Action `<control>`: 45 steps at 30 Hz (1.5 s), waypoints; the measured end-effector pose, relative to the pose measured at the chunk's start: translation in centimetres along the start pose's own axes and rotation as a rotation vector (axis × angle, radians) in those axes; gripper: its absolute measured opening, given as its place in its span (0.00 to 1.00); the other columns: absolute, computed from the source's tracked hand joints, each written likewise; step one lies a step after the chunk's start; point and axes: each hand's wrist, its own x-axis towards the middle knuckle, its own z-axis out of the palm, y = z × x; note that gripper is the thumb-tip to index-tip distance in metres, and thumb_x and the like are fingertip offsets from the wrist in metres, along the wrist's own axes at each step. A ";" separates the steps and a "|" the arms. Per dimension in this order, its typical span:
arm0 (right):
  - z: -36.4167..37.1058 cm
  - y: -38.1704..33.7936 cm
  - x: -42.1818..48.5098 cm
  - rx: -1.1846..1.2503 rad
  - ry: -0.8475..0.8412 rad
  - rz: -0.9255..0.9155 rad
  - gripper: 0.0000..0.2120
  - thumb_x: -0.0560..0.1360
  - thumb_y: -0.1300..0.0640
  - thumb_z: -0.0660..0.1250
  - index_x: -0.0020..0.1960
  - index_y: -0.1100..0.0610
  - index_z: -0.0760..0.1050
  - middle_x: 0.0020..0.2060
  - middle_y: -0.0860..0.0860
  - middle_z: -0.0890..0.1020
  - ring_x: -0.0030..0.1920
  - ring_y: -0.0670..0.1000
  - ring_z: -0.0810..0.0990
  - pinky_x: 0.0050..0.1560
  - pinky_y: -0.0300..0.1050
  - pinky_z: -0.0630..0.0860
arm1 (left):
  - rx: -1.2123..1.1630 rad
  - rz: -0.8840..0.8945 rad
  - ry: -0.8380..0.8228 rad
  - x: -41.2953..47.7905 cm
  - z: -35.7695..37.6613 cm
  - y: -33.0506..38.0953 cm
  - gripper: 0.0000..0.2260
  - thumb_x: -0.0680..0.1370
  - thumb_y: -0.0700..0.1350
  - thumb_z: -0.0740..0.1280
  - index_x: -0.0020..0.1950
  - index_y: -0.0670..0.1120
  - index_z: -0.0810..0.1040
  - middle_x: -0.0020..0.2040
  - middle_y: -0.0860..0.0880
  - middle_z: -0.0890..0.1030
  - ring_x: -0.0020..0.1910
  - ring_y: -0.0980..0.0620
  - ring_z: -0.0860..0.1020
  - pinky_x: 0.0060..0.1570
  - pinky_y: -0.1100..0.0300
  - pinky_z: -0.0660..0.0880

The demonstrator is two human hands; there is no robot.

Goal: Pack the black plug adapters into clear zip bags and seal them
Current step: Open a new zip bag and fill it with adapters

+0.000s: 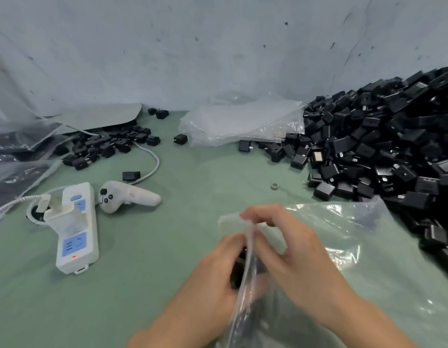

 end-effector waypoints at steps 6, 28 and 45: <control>-1.8 1.2 0.5 -0.153 -0.076 -0.021 0.18 0.83 0.48 0.56 0.72 0.39 0.68 0.62 0.33 0.77 0.66 0.37 0.72 0.66 0.31 0.64 | 0.380 0.141 -0.095 1.4 -1.4 -0.1 0.13 0.79 0.63 0.62 0.60 0.60 0.76 0.66 0.65 0.70 0.69 0.61 0.67 0.67 0.63 0.66; -3.6 5.6 -0.3 -0.283 -0.284 0.189 0.14 0.82 0.43 0.56 0.56 0.47 0.77 0.51 0.38 0.73 0.54 0.39 0.71 0.57 0.36 0.69 | 0.271 -0.166 0.002 3.6 0.8 -2.5 0.16 0.71 0.71 0.56 0.55 0.69 0.73 0.48 0.70 0.80 0.46 0.69 0.79 0.46 0.67 0.75; -3.3 5.2 -0.7 -0.233 -0.241 0.209 0.18 0.80 0.38 0.53 0.43 0.45 0.76 0.50 0.40 0.76 0.56 0.41 0.73 0.61 0.41 0.69 | 0.506 -0.129 -0.138 1.8 -0.4 -0.3 0.17 0.74 0.72 0.50 0.58 0.66 0.59 0.50 0.61 0.80 0.49 0.58 0.80 0.52 0.57 0.77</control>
